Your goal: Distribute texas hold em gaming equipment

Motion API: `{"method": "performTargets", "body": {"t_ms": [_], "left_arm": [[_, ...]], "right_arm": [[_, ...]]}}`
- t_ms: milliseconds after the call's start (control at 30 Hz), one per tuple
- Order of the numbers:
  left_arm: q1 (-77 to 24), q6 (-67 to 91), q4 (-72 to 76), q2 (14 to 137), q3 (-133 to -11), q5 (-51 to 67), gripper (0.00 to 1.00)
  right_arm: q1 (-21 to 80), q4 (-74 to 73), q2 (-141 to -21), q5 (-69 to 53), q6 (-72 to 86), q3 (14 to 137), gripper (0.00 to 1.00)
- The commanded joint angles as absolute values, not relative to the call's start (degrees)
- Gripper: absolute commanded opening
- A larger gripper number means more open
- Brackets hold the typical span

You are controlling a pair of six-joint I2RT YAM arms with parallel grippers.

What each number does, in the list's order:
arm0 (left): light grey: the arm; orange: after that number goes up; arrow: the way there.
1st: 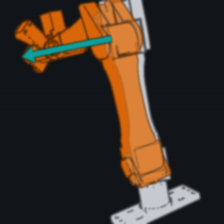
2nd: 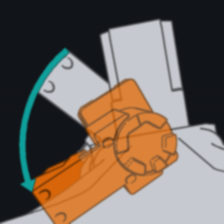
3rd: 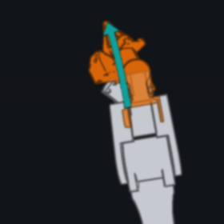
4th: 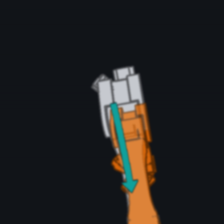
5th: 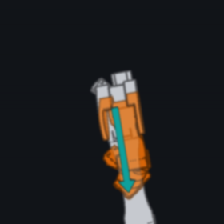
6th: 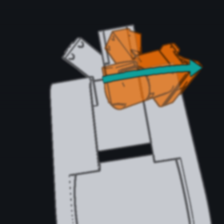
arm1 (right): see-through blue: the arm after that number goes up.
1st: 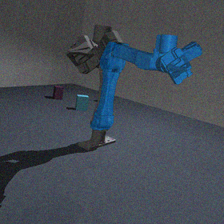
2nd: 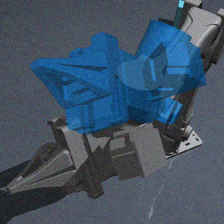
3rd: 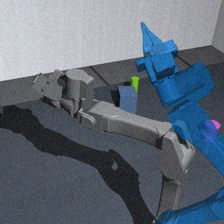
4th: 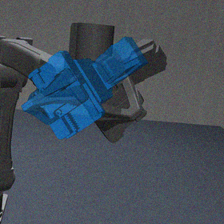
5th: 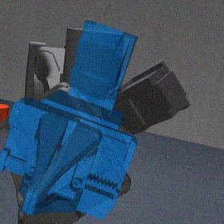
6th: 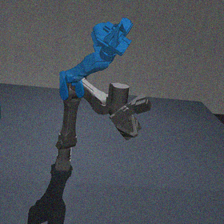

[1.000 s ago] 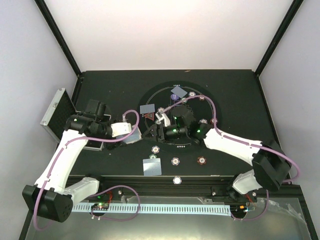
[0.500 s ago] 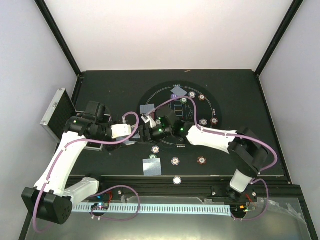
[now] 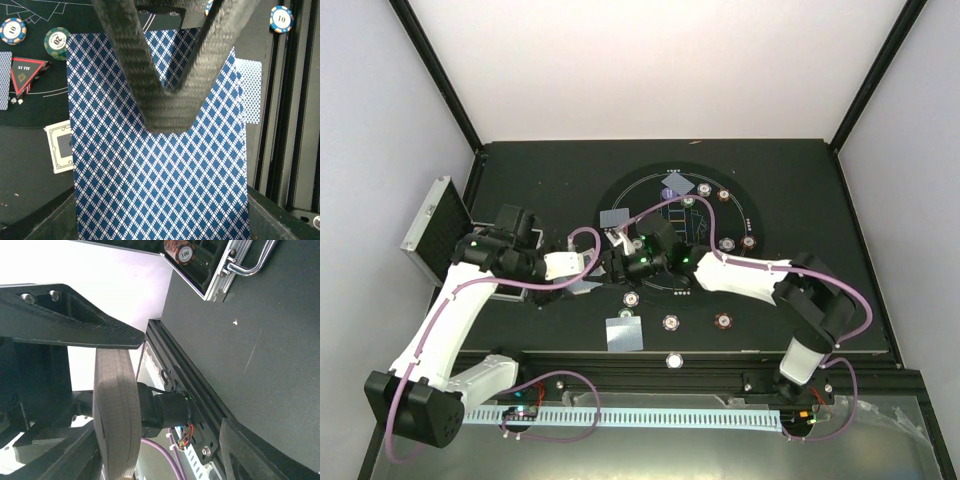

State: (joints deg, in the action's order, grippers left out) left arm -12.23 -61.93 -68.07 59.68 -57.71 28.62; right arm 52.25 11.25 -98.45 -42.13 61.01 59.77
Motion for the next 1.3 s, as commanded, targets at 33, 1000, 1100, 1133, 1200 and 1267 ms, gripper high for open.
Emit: {"method": "performTargets", "body": {"t_ms": [33,1000,1100,1133,1200,1267], "left_arm": [[-12.57,-62.89,-68.14,58.80,-58.00,31.16,0.02],[-12.74,-62.24,-67.34,58.81,-57.24,29.47,0.02],[-12.76,-62.05,-67.36,58.85,-57.30,29.39,0.02],[-12.75,-62.05,-67.26,58.85,-57.32,29.44,0.02],[-12.72,-61.98,-67.20,58.85,-57.30,29.32,0.02],[-12.74,-61.86,-67.10,58.80,-57.32,29.35,0.02]], "right_arm": [[51.15,9.35,-95.38,-40.54,60.40,57.70,0.62],[53.44,8.82,-101.40,-40.97,61.97,63.35,0.58],[52.09,8.53,-99.93,-40.73,61.52,61.27,0.57],[51.69,8.17,-99.34,-40.63,61.19,60.79,0.57],[51.34,6.84,-98.58,-40.52,60.33,60.27,0.56],[51.22,6.07,-97.93,-40.35,59.75,60.00,0.55]]}}
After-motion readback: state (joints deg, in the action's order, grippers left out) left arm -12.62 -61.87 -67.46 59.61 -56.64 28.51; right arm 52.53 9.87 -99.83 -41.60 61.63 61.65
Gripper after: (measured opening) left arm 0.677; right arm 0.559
